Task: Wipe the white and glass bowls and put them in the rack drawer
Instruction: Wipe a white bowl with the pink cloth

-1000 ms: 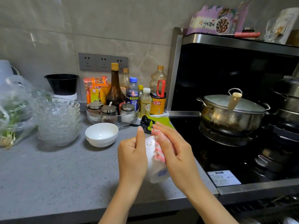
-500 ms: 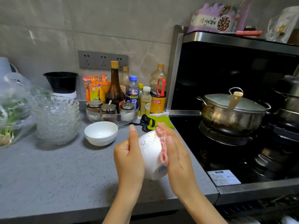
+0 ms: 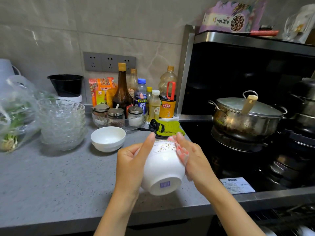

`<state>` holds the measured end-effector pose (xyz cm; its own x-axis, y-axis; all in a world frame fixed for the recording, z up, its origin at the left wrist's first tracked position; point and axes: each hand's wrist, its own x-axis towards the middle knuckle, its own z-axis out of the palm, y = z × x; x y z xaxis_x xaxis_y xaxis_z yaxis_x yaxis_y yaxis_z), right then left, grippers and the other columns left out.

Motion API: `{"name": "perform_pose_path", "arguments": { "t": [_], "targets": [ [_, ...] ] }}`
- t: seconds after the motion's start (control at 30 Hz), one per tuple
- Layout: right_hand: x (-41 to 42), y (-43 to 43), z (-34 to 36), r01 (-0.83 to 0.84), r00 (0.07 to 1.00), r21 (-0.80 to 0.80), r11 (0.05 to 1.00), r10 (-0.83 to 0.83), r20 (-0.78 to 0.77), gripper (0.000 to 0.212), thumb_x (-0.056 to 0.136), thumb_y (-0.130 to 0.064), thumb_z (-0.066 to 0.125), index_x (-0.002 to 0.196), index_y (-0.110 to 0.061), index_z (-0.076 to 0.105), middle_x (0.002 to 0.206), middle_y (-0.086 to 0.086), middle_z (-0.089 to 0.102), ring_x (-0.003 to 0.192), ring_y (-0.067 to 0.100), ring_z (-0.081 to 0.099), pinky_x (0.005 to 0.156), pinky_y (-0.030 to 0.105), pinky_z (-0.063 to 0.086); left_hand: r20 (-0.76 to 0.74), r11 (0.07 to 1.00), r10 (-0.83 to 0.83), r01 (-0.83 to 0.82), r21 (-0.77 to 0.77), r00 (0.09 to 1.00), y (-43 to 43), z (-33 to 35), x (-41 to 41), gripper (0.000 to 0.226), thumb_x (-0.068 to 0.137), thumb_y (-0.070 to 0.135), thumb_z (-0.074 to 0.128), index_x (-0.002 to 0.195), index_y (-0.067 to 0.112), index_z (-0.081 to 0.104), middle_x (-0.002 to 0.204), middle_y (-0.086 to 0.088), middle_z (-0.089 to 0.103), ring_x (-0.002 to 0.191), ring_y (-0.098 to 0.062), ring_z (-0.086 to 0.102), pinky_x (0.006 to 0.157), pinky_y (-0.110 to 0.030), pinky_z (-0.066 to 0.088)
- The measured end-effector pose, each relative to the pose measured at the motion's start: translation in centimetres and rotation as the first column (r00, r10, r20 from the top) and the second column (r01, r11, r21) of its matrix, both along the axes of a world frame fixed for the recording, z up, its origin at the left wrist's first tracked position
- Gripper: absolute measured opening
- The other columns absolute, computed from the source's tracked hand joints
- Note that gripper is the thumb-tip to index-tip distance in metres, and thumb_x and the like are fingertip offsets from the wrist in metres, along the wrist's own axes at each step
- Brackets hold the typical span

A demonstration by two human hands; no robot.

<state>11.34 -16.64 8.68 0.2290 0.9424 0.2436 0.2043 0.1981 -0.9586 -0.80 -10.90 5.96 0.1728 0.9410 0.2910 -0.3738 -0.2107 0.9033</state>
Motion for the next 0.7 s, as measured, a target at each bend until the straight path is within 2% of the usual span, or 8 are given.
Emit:
{"name": "perform_pose_path", "arguments": {
  "t": [0.07,0.17,0.27,0.33,0.47,0.53,0.6,0.7],
  "targets": [
    [0.2,-0.2,0.2,0.001,1.000,-0.038,0.999,-0.002,-0.030,0.046,0.099,-0.033,0.038,0.077,0.003,0.056,0.036,-0.006,0.044,0.029,0.000,0.040,0.032,0.007,0.027,0.014,0.995,-0.093,0.093,-0.043,0.996,0.0,0.1,-0.3,0.085,0.062,0.060,0.077,0.069,-0.019,0.045,0.072,-0.030,0.056,0.060,-0.032,0.056,0.061,-0.041,0.040],
    [0.7,0.1,0.0,0.029,1.000,-0.005,1.000,-0.029,-0.009,0.066,0.092,-0.042,0.043,0.066,0.018,0.046,0.045,0.005,0.036,0.033,0.005,0.035,0.035,0.009,0.028,-0.100,0.993,-0.109,0.113,0.034,0.989,-0.1,0.4,-0.9,0.081,0.069,0.061,0.070,0.065,-0.017,0.045,0.062,-0.030,0.051,0.055,-0.024,0.051,0.056,-0.031,0.037],
    [0.8,0.4,-0.1,-0.006,0.997,0.076,0.997,0.000,0.080,0.070,0.092,-0.051,0.048,0.057,0.010,0.044,0.053,0.015,0.043,0.048,0.020,0.043,0.044,0.017,0.032,-0.318,0.967,-0.015,0.095,0.237,0.948,0.4,0.6,-1.2,0.070,0.082,0.061,0.057,0.061,-0.005,0.047,0.055,-0.021,0.043,0.053,-0.016,0.041,0.054,-0.030,0.029],
    [0.8,0.6,-0.1,-0.004,0.983,0.123,0.992,-0.019,0.183,0.060,0.091,-0.048,0.049,0.046,-0.009,0.041,0.049,0.006,0.043,0.047,0.016,0.043,0.046,0.021,0.031,-0.441,0.938,0.065,0.096,0.333,0.895,0.6,1.0,-0.9,0.067,0.086,0.064,0.047,0.053,0.005,0.044,0.048,-0.010,0.040,0.047,-0.014,0.037,0.051,-0.031,0.027],
    [0.1,0.6,-0.2,-0.006,0.974,0.218,0.976,-0.044,0.224,0.059,0.094,-0.043,0.048,0.049,-0.005,0.041,0.046,-0.001,0.043,0.043,0.009,0.042,0.044,0.018,0.031,-0.447,0.911,0.135,0.067,0.407,0.884,0.5,1.3,-0.2,0.067,0.082,0.066,0.038,0.042,0.012,0.036,0.039,0.000,0.037,0.040,-0.015,0.035,0.045,-0.036,0.024],
    [-0.1,0.7,-0.6,0.027,0.983,0.274,0.961,-0.076,0.170,0.054,0.092,-0.041,0.044,0.059,-0.001,0.055,0.052,-0.002,0.053,0.051,0.005,0.052,0.052,0.016,0.039,-0.338,0.934,0.143,-0.014,0.356,0.930,0.2,1.4,-0.1,0.068,0.088,0.060,0.044,0.040,0.012,0.037,0.039,-0.002,0.038,0.038,-0.015,0.037,0.042,-0.032,0.023],
    [-0.1,0.7,-1.3,0.060,0.992,0.264,0.963,-0.087,0.092,0.048,0.093,-0.047,0.041,0.086,-0.009,0.070,0.075,0.001,0.068,0.074,0.009,0.066,0.067,0.022,0.048,-0.191,0.973,0.145,-0.105,0.204,0.971,-0.2,1.1,0.1,0.066,0.095,0.051,0.045,0.046,0.006,0.043,0.042,-0.006,0.044,0.039,-0.015,0.046,0.042,-0.026,0.029],
    [-1.2,0.2,-2.4,-0.005,0.999,0.281,0.960,-0.005,0.035,0.042,0.096,-0.049,0.032,0.126,-0.032,0.057,0.125,-0.012,0.061,0.119,0.005,0.055,0.096,0.033,0.045,-0.040,0.979,0.200,-0.201,-0.027,0.979,0.2,0.7,0.3,0.049,0.097,0.041,0.042,0.064,0.006,0.053,0.056,-0.012,0.055,0.052,-0.021,0.056,0.054,-0.029,0.040]
  ]
}}
